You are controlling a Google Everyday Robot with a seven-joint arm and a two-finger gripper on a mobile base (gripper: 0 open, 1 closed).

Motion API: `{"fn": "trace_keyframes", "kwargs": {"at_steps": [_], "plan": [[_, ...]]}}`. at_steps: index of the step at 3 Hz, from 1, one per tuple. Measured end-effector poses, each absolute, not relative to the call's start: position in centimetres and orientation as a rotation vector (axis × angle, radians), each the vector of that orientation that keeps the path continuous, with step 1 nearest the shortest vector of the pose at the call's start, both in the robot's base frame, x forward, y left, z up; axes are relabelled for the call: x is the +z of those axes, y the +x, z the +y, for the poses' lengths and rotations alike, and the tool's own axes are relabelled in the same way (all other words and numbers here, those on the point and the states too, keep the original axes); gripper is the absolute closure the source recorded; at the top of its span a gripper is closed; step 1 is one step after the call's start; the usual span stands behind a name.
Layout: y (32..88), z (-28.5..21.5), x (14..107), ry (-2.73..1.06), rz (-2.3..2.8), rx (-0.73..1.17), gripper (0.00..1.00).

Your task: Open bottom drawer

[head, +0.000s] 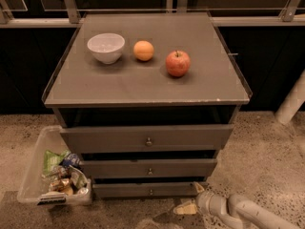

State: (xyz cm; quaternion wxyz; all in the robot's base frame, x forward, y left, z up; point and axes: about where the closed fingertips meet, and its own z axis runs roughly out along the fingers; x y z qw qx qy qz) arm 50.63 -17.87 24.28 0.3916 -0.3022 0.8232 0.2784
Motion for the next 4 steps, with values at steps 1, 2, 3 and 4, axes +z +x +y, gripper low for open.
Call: {"fn": "trace_keyframes", "kwargs": {"at_steps": [1, 2, 3, 4], "plan": [[50.6, -17.9, 24.3, -0.765, 2.089, 0.706, 0.00], [52.1, -17.4, 23.5, -0.790, 2.059, 0.712, 0.00], [56.2, -15.1, 20.1, -0.833, 2.020, 0.773, 0.00], [56.4, -14.9, 19.9, -0.829, 2.018, 0.782, 0.00]]}}
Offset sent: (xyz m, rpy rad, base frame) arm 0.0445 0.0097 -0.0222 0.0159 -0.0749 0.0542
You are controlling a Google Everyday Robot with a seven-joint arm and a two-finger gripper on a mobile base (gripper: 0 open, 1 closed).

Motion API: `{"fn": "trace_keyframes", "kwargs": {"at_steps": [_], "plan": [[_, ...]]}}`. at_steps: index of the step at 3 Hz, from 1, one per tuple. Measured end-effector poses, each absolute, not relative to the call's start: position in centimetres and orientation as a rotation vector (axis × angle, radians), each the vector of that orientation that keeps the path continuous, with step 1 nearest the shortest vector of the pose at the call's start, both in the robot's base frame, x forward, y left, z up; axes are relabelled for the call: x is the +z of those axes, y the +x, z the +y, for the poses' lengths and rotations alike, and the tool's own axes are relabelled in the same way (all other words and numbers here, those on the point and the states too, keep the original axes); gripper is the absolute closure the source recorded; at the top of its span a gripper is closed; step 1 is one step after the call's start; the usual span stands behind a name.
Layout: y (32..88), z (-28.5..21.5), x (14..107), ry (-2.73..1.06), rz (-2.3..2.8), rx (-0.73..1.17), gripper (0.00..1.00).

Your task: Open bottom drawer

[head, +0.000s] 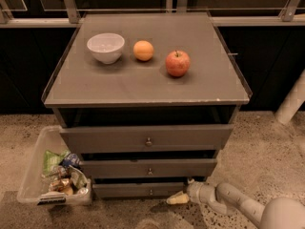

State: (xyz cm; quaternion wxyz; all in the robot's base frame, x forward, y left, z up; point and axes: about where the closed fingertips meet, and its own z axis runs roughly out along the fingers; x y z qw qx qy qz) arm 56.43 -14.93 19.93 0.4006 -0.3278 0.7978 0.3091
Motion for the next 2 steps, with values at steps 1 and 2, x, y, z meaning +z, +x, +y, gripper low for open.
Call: {"fn": "trace_keyframes", "kwargs": {"at_steps": [1, 2], "plan": [[56.43, -14.93, 19.93, -0.829, 2.018, 0.782, 0.00], [55.56, -14.47, 19.54, -0.873, 2.071, 0.815, 0.00]]}}
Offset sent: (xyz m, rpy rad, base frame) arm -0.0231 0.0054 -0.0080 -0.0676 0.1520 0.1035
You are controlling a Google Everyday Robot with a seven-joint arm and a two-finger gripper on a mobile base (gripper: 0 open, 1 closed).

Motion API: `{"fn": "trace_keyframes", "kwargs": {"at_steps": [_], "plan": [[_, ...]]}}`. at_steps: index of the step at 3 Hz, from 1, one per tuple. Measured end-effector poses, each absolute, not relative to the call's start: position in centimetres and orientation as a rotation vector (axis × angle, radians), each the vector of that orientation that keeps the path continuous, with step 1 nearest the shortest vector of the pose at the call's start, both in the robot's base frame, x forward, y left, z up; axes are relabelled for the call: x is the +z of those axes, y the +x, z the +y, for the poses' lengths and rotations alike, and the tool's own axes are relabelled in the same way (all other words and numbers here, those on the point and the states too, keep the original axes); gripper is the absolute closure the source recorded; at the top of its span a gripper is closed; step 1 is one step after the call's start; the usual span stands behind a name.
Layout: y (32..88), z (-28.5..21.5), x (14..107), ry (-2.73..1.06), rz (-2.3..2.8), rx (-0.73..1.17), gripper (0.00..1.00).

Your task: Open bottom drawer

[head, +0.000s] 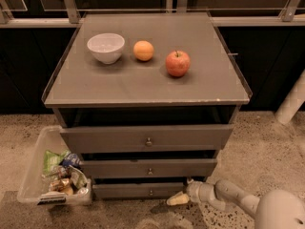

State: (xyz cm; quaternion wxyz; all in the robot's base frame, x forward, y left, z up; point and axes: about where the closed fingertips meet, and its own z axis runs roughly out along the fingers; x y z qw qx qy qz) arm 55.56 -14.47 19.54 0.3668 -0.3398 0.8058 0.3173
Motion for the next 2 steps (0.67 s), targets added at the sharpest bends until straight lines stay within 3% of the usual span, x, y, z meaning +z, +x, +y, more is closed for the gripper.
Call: {"fn": "trace_keyframes", "kwargs": {"at_steps": [2], "plan": [[55.06, -14.89, 20.07, -0.876, 2.102, 0.825, 0.00]]}}
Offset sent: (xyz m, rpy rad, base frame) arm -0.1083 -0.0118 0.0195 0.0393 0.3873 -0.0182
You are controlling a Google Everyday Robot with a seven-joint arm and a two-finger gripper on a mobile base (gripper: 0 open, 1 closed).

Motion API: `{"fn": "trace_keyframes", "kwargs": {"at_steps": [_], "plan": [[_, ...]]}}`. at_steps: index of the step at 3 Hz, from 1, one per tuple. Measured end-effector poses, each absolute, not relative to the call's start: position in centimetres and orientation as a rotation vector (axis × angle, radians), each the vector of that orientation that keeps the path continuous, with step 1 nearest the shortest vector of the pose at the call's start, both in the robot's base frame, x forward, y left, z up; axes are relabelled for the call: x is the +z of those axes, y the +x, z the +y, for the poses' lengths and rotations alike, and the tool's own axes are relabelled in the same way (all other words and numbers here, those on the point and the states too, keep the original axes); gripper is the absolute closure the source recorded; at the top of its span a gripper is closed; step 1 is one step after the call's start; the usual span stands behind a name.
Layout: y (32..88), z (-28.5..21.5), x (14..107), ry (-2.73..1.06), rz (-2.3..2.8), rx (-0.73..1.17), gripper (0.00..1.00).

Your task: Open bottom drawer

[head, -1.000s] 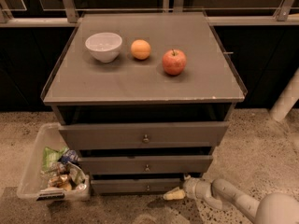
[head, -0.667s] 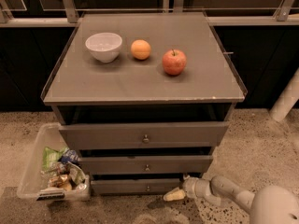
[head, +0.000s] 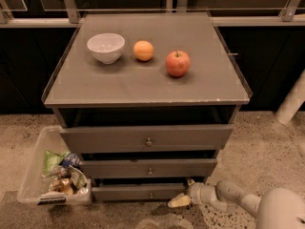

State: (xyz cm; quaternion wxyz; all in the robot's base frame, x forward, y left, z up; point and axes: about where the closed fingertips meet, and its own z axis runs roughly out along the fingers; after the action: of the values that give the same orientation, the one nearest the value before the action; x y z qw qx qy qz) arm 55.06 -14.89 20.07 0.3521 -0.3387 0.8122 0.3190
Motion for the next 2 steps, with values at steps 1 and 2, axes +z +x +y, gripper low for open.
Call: {"fn": "trace_keyframes", "kwargs": {"at_steps": [1, 2], "plan": [[52.4, -14.7, 20.7, -0.843, 2.163, 0.912, 0.00], [49.4, -15.0, 22.2, -0.803, 2.221, 1.031, 0.00]]}}
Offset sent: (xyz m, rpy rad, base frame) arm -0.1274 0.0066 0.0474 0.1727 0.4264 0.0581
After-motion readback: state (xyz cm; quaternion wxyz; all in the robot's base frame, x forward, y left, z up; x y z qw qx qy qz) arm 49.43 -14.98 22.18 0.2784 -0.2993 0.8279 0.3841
